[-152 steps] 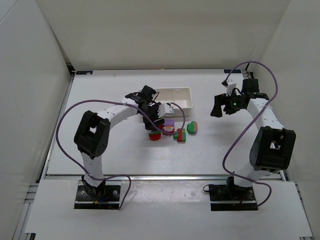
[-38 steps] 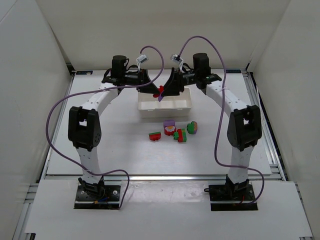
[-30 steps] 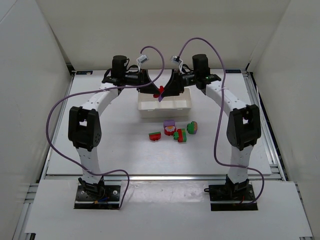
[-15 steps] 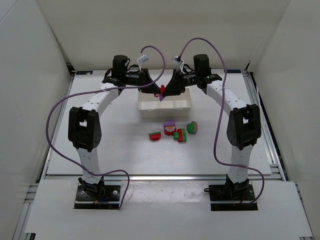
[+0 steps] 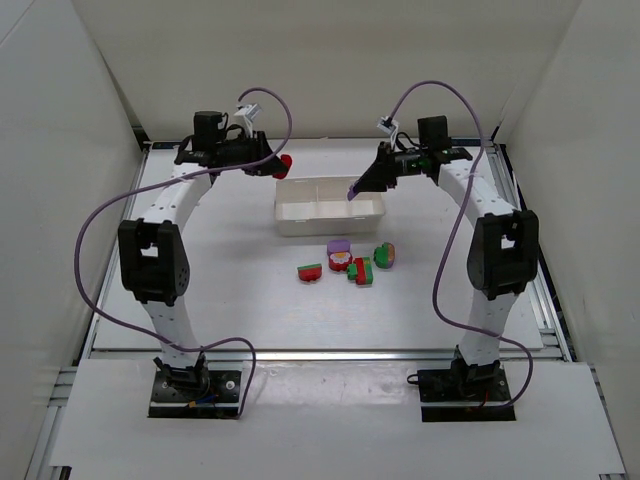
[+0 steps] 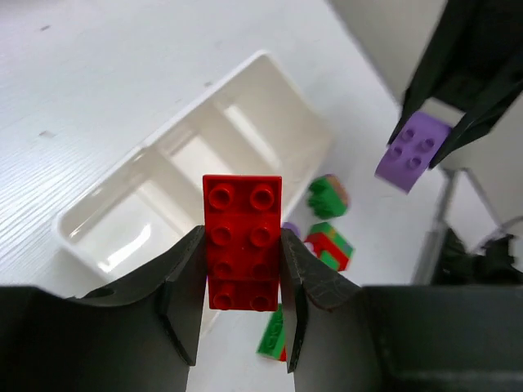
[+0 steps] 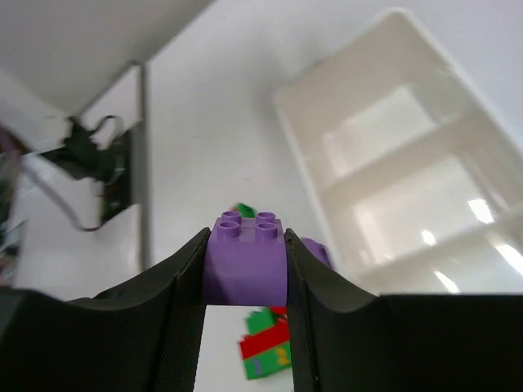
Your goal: Sort the legos into containers by color
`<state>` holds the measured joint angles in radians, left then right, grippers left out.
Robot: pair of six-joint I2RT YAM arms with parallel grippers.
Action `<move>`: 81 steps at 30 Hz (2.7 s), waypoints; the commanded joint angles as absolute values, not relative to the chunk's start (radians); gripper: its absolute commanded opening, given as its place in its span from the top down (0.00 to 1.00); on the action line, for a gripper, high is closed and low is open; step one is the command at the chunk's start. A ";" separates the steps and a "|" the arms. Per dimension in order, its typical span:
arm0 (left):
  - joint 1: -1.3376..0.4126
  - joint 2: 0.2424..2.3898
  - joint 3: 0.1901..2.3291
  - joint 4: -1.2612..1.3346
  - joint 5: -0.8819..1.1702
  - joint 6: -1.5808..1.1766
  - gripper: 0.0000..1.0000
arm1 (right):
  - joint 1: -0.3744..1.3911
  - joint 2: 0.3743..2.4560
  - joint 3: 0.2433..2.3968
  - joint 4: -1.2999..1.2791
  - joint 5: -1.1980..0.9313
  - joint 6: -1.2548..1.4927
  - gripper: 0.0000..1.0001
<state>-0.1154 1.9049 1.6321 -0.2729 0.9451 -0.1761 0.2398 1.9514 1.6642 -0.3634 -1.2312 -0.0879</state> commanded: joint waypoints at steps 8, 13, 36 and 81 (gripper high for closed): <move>-0.235 1.904 1.797 -0.593 0.416 0.029 0.90 | 0.222 1.962 1.739 -0.348 -0.502 -0.130 1.00; -0.244 2.006 1.901 -0.710 0.342 0.020 0.90 | 0.253 2.023 1.802 -0.322 -0.319 -0.132 1.00; -0.285 2.118 1.940 -0.723 0.321 0.044 0.84 | 0.295 2.115 1.836 -0.353 -0.353 -0.195 1.00; -0.474 1.531 1.321 -0.762 0.563 0.626 0.36 | 0.126 1.594 1.362 -0.465 -0.678 -0.451 0.30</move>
